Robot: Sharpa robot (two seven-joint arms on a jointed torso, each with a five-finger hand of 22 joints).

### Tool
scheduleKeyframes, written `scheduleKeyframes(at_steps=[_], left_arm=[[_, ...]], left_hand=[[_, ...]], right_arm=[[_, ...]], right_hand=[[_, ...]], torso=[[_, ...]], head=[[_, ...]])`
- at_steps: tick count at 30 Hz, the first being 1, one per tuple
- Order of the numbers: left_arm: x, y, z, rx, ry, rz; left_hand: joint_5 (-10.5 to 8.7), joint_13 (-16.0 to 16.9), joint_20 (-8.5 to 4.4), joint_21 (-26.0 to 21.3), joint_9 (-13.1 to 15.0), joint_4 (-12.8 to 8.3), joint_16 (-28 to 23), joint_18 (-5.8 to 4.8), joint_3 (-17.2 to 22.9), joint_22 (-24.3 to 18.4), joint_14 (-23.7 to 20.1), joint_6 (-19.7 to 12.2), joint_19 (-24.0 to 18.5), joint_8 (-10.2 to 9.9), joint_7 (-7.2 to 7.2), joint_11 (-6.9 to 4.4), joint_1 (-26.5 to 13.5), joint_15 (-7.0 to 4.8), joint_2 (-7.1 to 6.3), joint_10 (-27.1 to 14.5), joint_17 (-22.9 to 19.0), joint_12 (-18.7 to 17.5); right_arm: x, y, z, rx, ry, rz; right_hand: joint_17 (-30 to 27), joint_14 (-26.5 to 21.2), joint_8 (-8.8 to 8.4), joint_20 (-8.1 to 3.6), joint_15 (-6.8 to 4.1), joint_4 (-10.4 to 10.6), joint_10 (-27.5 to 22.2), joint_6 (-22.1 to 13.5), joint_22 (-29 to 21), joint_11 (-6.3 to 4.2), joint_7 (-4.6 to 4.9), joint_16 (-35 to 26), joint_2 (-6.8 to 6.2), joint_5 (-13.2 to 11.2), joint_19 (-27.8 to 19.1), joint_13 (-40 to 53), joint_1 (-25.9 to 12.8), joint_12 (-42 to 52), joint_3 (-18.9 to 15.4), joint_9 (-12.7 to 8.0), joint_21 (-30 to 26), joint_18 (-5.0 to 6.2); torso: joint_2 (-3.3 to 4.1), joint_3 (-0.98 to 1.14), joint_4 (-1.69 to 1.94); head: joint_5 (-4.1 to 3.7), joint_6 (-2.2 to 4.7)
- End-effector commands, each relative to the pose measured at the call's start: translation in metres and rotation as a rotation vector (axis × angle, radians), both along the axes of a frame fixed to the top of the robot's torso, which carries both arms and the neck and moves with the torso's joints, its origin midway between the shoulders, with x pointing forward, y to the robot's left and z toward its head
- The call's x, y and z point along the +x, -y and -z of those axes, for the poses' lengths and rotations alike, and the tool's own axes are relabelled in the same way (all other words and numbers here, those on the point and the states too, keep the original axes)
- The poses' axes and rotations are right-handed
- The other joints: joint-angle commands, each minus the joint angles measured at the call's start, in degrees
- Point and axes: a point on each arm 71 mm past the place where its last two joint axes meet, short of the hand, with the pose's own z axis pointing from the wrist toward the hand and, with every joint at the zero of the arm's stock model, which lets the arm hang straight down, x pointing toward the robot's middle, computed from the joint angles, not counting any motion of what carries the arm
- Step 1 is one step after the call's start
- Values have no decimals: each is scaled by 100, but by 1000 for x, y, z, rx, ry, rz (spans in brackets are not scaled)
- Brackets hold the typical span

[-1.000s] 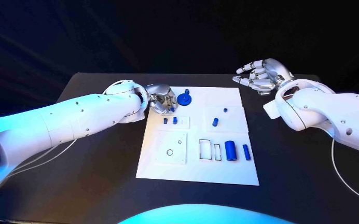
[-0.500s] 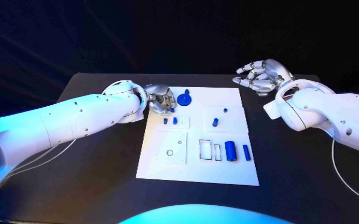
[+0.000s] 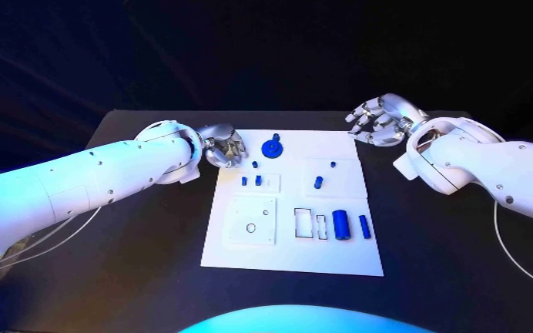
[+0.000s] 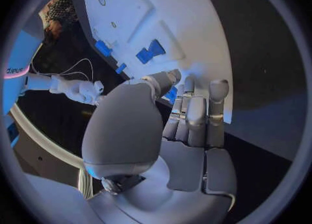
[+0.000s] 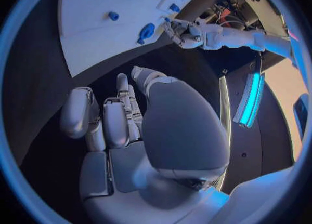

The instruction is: Assemble the parts on the task board

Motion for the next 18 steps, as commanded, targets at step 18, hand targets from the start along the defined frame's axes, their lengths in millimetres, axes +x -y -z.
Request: scheduleKeyframes(at_steps=[18], left_arm=[[-19,-30,-40,-1001,-150,-219]], left_hand=[[16,32,113,-914,156,-133,-1399,180,-405,-788,-1317,187,-701,165,89,87,-194,109,196,-136,-2110,57]], right_arm=[[-9,-40,30,-551,147,-257]], right_hand=[[153,221,-104,-142,-133,-392,399,374,780,-104,-113,159,-167,-173,161,-864,-379,-787,490,-28,309,-31]], torso=[[1,-19,12]], head=[[-323,24]])
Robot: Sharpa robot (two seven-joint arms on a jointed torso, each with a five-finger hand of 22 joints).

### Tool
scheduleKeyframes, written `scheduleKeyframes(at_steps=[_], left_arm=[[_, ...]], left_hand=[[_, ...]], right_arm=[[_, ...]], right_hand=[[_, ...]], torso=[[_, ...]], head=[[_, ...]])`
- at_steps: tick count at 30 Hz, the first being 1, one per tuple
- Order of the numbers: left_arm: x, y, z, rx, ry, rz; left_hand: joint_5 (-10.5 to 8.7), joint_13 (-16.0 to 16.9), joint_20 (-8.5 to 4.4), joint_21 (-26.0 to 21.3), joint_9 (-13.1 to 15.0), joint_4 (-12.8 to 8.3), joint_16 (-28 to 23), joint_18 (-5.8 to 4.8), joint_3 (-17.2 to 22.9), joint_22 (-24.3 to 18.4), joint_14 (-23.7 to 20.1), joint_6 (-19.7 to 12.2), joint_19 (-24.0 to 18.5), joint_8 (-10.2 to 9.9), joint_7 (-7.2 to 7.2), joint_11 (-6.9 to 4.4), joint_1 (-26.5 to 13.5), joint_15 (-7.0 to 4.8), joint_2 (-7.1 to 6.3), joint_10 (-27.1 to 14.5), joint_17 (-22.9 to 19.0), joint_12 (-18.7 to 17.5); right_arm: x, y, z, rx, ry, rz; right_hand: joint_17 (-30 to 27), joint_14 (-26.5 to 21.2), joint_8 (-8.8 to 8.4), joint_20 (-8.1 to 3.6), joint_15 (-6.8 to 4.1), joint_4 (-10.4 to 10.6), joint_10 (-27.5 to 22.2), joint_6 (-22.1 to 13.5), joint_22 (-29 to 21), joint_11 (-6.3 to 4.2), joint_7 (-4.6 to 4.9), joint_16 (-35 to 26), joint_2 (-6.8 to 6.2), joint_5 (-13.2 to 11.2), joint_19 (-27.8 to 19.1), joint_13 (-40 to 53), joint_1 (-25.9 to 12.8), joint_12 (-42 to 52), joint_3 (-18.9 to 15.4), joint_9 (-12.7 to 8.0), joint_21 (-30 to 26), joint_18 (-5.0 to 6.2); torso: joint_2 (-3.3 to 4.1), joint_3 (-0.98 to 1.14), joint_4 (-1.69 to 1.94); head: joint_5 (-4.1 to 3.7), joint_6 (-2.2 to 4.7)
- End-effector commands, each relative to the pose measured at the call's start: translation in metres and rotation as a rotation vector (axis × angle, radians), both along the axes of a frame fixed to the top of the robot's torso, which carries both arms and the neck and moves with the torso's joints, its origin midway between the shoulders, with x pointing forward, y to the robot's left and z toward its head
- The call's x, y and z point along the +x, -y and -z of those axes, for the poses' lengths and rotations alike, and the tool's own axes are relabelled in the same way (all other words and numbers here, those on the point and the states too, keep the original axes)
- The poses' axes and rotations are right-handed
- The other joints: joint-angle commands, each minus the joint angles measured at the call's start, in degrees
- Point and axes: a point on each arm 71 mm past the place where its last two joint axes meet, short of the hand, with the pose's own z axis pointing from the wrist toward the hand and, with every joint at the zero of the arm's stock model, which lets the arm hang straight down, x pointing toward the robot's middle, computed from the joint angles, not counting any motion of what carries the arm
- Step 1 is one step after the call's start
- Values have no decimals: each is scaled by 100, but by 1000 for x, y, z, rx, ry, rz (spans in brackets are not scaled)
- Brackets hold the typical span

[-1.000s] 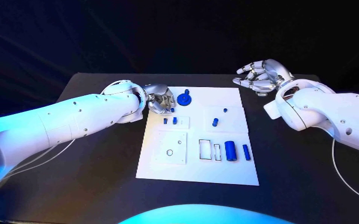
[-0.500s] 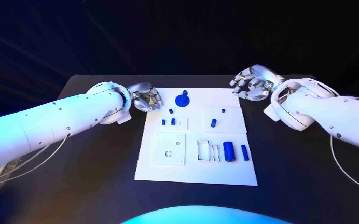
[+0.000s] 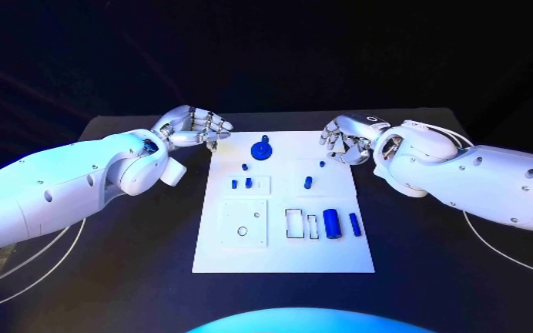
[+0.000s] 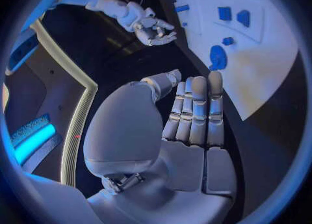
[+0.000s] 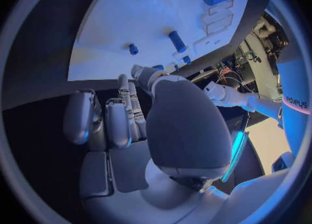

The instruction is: Assemble the parts on the task board

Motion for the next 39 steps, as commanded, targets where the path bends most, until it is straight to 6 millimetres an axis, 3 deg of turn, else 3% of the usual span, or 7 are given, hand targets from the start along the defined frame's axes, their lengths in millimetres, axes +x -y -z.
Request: scheduleKeyframes(at_steps=[1,8,15,24,39], left_arm=[[-3,2,-9,-232,-18,-48],[-11,7,-15,-287,-30,-33],[-15,8,-18,-308,-30,-29],[-16,8,-19,-310,-30,-30],[-16,6,-19,-305,-30,-31]], left_hand=[[-2,1,25,-57,7,6,-47,88,-58,-41,-49,-43,-10,-2,4,6,-56,0,5,-40,-19,12],[-6,-10,66,-261,-5,17,-165,82,-248,-196,-78,-243,50,-89,124,93,-48,63,-26,-120,-82,-1],[-7,-11,77,-309,-2,24,-193,82,-285,-231,-96,-265,57,-92,132,103,-43,74,-22,-143,-96,-2],[-4,-12,81,-336,1,26,-208,84,-300,-251,-104,-274,62,-92,135,106,-33,77,-11,-155,-103,-1],[-2,-12,83,-349,3,25,-215,84,-304,-261,-107,-277,67,-90,138,108,-20,78,1,-159,-107,1]], right_arm=[[-3,-5,8,-128,22,-31],[-6,-15,16,-169,30,-54],[-5,-20,20,-180,27,-57],[-7,-23,28,-194,-1,-68],[-6,-22,33,-214,-15,-58]], right_hand=[[14,243,-37,13,-3,-11,42,18,782,8,21,36,-5,20,51,-26,-95,-46,15,-10,38,-31],[75,262,-30,34,10,-22,114,93,829,15,25,99,-20,30,92,-112,-236,-111,-17,20,131,-48],[78,263,-56,41,20,-34,104,72,836,26,40,106,-27,25,95,-148,-277,-153,-34,22,133,-49],[80,260,-51,74,66,-84,212,131,856,31,49,118,16,38,107,-187,-277,-160,1,48,162,-57],[89,258,-34,97,76,-156,351,224,888,30,53,138,59,102,128,-237,-269,-179,85,87,215,-64]], torso=[[-4,0,-7],[0,3,-18],[2,5,-2],[-2,9,-8],[0,16,-6]], head=[[-24,-14],[-30,-17],[-77,-24],[-34,-57],[-33,-75]])
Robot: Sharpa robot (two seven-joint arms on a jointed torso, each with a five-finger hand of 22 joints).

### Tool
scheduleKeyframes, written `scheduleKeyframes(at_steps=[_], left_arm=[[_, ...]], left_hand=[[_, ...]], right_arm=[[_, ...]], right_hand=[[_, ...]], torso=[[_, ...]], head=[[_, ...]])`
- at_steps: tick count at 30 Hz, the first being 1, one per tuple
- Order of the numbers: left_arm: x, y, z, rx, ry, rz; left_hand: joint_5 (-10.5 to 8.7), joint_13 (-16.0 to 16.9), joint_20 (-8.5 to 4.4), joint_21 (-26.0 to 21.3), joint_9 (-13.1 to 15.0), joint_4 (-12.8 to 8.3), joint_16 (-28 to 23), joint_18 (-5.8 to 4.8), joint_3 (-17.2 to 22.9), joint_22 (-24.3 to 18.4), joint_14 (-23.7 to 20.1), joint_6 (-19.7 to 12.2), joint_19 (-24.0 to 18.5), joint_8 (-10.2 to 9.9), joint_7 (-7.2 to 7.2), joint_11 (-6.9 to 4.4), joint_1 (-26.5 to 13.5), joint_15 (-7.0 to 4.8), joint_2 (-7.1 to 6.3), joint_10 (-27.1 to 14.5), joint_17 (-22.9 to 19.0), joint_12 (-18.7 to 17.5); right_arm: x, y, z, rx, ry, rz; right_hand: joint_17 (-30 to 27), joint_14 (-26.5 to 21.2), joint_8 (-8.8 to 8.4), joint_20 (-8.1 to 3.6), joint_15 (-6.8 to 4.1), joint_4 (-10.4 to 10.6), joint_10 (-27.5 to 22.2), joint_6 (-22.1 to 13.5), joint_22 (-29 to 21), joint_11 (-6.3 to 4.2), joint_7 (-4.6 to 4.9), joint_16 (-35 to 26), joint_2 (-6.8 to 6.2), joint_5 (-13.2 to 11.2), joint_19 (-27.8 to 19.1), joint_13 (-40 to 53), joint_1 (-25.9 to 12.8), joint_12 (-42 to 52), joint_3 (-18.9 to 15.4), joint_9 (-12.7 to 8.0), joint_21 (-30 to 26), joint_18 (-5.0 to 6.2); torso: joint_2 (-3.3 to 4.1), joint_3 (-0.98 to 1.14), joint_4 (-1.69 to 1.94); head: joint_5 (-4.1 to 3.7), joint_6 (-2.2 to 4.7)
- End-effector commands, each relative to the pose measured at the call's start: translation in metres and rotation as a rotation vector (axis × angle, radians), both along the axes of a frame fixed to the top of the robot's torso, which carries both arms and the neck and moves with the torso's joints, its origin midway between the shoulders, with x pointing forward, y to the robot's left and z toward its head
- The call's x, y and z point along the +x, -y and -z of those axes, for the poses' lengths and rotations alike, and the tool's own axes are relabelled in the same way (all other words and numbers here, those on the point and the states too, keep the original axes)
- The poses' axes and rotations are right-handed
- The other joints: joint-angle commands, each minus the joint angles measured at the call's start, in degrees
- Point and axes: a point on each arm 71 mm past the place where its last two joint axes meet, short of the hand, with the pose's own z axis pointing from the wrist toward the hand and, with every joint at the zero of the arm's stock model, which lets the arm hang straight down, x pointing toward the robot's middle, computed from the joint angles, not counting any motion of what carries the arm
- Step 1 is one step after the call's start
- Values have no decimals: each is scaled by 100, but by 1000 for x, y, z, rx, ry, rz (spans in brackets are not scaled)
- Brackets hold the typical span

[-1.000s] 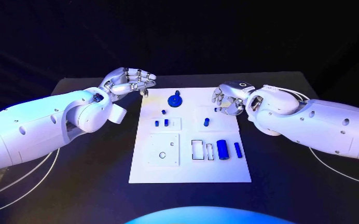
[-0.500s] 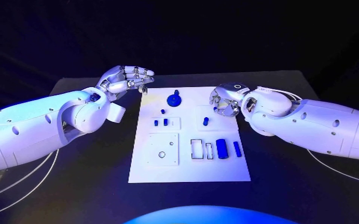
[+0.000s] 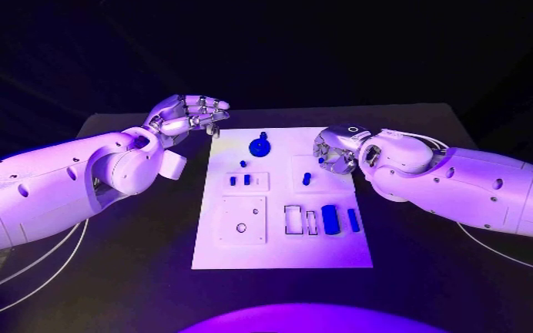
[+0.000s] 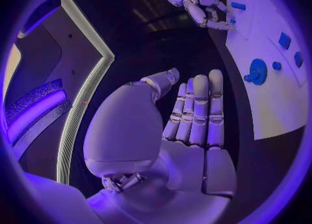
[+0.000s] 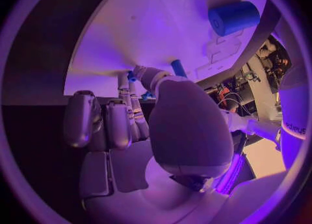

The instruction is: Assemble the parts on the task board

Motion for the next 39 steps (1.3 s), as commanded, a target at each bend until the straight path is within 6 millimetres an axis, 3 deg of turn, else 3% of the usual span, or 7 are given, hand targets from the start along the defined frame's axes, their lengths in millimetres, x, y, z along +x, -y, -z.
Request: scheduleKeyframes(at_steps=[1,10,16,39], left_arm=[[0,1,-2,-15,11,2],[0,1,-2,-13,8,1],[0,0,-2,-11,6,-1],[1,-1,-1,-7,2,-3]], left_hand=[[-2,-6,30,-35,4,2,-37,86,-32,-8,-35,-53,13,-28,-5,-3,-21,4,1,-48,-9,1],[-2,-6,30,-35,4,2,-37,86,-32,-8,-35,-53,13,-28,-5,-3,-21,4,1,-48,-9,1],[1,-6,32,-49,6,2,-44,86,-36,-19,-36,-57,21,-27,-1,-1,-8,5,19,-55,-14,3],[1,-9,35,-68,6,3,-55,86,-52,-35,-39,-76,29,-33,6,7,0,10,21,-79,-20,-2]], right_arm=[[-1,1,5,-33,-14,-2],[-1,2,5,-36,-14,1],[-2,2,6,-59,-5,3],[-5,-1,-1,5,97,1]], right_hand=[[2,236,1,13,53,-26,54,61,889,-10,-2,30,60,47,47,-14,-6,-26,23,11,27,-65],[15,234,66,-15,2,-200,336,284,952,-79,-64,65,279,-126,83,-79,-1,-67,288,111,123,-78],[25,238,176,-71,-58,-434,573,475,1014,-147,-116,85,523,-262,128,-61,65,-92,466,229,245,-99],[21,241,245,-105,-90,-603,737,557,1093,-182,-143,93,564,-248,205,-40,-22,-156,525,334,453,-139]], torso=[[0,4,2],[-4,3,-6],[-5,5,-3],[-6,2,-2]], head=[[3,0],[6,-10],[-4,-14],[-44,1]])
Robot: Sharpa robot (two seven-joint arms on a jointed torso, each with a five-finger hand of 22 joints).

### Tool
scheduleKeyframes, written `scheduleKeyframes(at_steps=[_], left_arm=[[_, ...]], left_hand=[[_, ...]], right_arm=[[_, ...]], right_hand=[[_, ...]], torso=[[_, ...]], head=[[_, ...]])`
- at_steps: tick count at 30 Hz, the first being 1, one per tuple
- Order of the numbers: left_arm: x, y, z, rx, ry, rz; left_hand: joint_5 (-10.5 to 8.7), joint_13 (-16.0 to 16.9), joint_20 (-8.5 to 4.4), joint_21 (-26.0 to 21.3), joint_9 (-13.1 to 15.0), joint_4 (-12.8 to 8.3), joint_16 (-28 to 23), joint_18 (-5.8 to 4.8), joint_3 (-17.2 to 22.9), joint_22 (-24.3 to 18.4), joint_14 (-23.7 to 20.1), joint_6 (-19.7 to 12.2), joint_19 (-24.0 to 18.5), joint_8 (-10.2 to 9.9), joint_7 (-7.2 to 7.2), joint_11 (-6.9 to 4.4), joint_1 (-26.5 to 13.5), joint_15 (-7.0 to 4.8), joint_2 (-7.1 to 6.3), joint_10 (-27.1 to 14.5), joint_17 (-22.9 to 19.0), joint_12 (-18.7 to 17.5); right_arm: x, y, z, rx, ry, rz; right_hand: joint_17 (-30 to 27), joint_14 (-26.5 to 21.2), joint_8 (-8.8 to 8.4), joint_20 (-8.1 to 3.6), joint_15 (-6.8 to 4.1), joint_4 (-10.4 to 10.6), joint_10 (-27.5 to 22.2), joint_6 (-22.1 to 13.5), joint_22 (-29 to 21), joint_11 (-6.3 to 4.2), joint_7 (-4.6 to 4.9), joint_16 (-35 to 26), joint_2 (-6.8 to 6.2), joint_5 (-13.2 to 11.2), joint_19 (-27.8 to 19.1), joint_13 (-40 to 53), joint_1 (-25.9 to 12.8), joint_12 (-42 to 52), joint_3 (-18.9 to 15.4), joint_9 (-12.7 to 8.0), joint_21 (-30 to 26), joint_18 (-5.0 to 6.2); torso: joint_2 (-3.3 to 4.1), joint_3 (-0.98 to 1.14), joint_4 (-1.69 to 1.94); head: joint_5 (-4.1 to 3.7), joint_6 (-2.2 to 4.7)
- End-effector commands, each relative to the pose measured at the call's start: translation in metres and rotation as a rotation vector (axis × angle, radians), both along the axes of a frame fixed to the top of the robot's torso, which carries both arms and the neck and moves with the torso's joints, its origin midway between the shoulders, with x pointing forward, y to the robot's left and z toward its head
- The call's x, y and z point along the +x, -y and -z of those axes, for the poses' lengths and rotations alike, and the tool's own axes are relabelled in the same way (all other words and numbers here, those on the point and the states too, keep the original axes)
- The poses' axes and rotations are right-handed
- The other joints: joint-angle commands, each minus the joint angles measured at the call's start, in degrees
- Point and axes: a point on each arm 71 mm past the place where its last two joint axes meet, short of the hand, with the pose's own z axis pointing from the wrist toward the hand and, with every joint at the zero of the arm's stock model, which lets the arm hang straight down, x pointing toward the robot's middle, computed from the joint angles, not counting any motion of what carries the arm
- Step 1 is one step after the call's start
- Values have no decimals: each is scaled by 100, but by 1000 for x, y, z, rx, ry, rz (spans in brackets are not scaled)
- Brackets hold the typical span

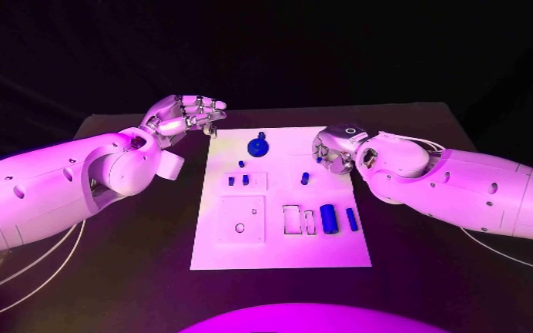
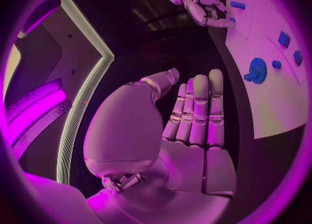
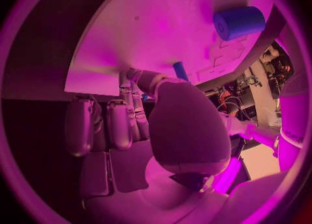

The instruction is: Assemble the parts on the task board

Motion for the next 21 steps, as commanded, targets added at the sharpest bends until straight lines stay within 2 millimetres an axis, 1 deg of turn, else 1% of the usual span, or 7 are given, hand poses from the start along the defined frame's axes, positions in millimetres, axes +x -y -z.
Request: scheduleKeyframes(at_steps=[1,12,20,21], left_arm=[[0,1,-1,-9,3,2],[1,-1,0,-5,-2,-2],[2,-2,0,-3,-6,-1],[2,-2,0,-3,-7,-1]], left_hand=[[2,-10,15,-21,6,-13,-33,86,-38,-10,-40,-38,9,-34,6,7,0,11,21,-39,-7,-2],[3,-13,20,-41,5,-8,-43,85,-53,-25,-45,-61,14,-43,13,15,1,17,24,-65,-12,-8],[4,-16,24,-57,3,-7,-50,85,-66,-37,-50,-83,18,-51,19,23,5,23,23,-90,-16,-13],[4,-16,24,-57,3,-7,-50,85,-66,-37,-50,-83,18,-51,19,23,5,23,23,-90,-16,-13]], right_arm=[[-1,0,-4,27,51,0],[-6,2,-13,79,63,0],[-12,5,-26,121,53,5],[-16,3,-29,135,49,-2]], right_hand=[[-14,241,27,0,-47,-41,51,42,1098,-9,5,15,31,30,67,5,-43,-37,-4,22,43,-79],[-7,244,35,-1,-47,-44,67,48,1107,-10,2,22,27,23,74,5,-95,-58,-10,40,62,-83],[-13,244,37,-2,-48,-42,75,48,1109,-11,-2,20,31,13,75,4,-128,-74,-11,51,64,-84],[-12,244,39,-2,-48,-42,79,49,1113,-12,-3,21,31,9,80,4,-137,-78,-12,54,78,-86]], torso=[[-2,2,3],[-4,1,-1],[-6,-5,-5],[-7,-1,-6]], head=[[-3,9],[4,25],[10,39],[21,41]])
